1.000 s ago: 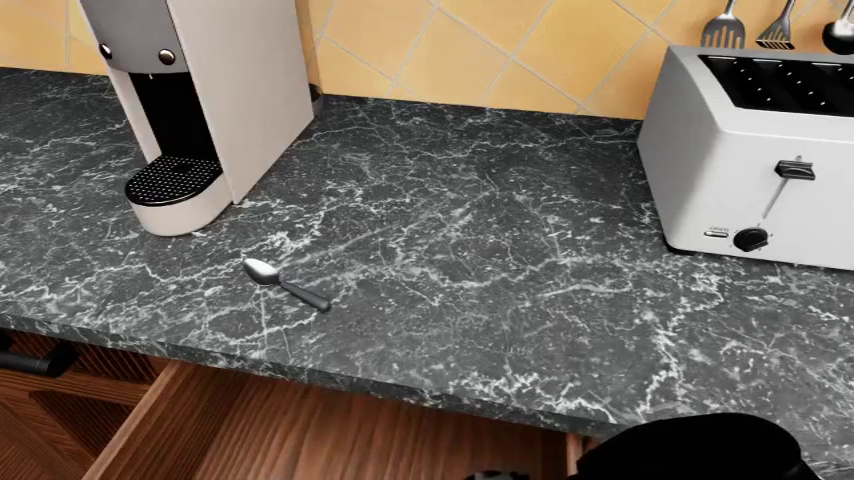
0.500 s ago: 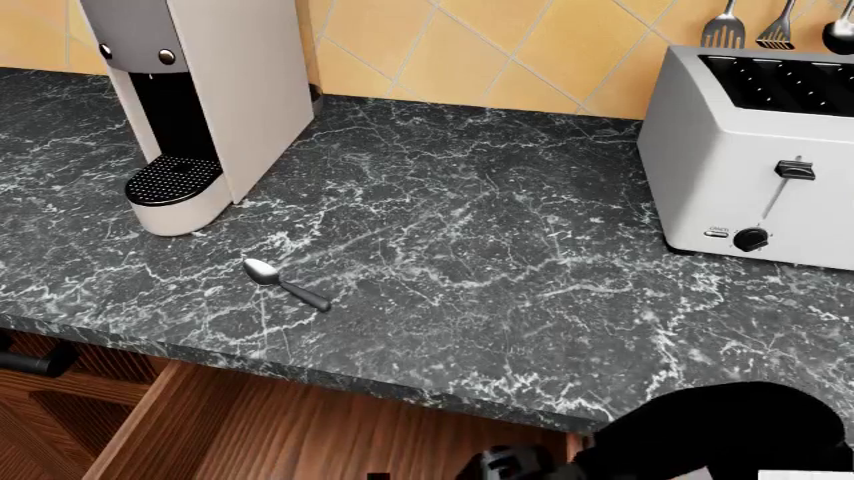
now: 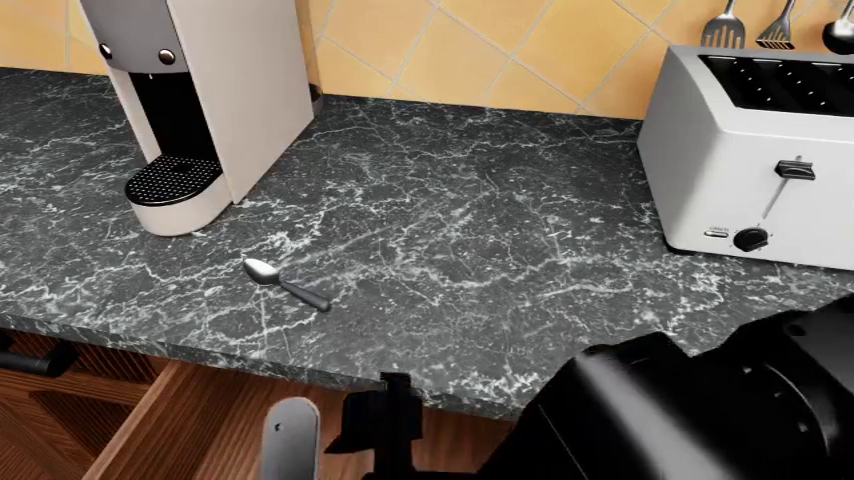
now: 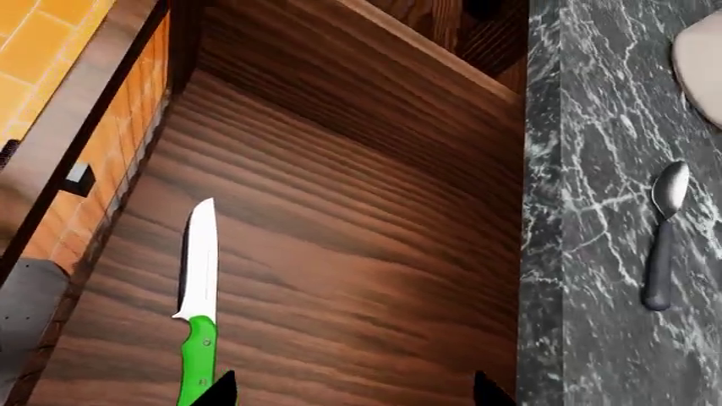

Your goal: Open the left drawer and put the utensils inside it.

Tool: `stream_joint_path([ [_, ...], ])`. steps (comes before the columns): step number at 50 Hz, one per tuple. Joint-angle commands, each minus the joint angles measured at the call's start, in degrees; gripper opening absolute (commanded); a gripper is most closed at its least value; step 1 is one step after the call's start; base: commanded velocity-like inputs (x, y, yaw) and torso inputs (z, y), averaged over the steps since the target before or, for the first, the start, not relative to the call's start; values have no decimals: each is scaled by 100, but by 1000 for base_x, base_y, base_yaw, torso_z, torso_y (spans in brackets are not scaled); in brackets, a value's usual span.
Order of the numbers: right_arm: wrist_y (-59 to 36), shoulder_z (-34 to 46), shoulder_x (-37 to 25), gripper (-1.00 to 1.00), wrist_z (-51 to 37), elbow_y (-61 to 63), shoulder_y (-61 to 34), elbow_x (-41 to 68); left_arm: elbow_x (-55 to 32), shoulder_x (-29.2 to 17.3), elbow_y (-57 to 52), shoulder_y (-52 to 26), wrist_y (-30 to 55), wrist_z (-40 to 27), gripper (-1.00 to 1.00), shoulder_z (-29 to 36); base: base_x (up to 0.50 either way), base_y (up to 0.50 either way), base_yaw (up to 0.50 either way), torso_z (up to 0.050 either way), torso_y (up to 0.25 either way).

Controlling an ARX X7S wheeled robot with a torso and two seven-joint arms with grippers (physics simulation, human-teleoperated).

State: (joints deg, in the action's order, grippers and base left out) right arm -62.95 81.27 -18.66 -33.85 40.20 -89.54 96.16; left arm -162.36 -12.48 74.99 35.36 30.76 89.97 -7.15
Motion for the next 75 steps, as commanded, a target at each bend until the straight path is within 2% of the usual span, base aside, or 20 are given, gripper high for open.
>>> stream_joint_path([
  [1,209,-760,-467,100,-182,298,-815,730,75,6,0,-18,-14,0,100,-55,0,0,0,0,0],
  [8,602,-1373,-941,100,174,-231,-952,515,84,3,0,-14,-10,0,100,-62,0,0,0,0,0],
  [15,922,-1654,-1104,100,168,-798,-951,459,70,1,0,-37,-36,0,100,-22,0,0,0,0,0],
  [20,1294,-1873,-1153,100,-155,-1185,-882,628,23,-6,0,-46,-57,0,100,39,0,0,0,0,0],
  [28,1458,-1662,-811,100,-1544,-2094,-1018,1177,-14,-4,0,-27,-42,0,100,47,0,0,0,0,0],
  [36,1623,-1560,-596,100,-2044,-2884,-1004,1651,-44,-8,0,-44,-71,0,100,100,0,0,0,0,0],
  [47,1660,-1322,-39,100,-1781,-3886,-852,1618,-21,-10,0,-66,-73,0,100,111,0,0,0,0,0],
  [61,1519,-1152,150,100,-1427,-4151,-821,1461,-199,-24,0,-70,-93,0,100,289,0,0,0,0,0],
  [66,1537,-1110,272,100,-736,-4234,-738,1064,-230,-28,0,-94,-127,-1,100,352,0,0,0,0,0],
  [67,1554,-1045,328,100,-956,-4415,-732,1065,-235,-27,0,-98,-138,0,100,362,0,0,0,0,0],
  [71,1813,-1069,280,100,-756,-4147,-644,541,-262,-35,0,-107,-144,0,100,400,0,0,0,0,0],
  [75,1747,-962,399,100,-20,-4662,-699,291,-261,-34,0,-116,-148,-1,100,411,0,0,0,0,0],
])
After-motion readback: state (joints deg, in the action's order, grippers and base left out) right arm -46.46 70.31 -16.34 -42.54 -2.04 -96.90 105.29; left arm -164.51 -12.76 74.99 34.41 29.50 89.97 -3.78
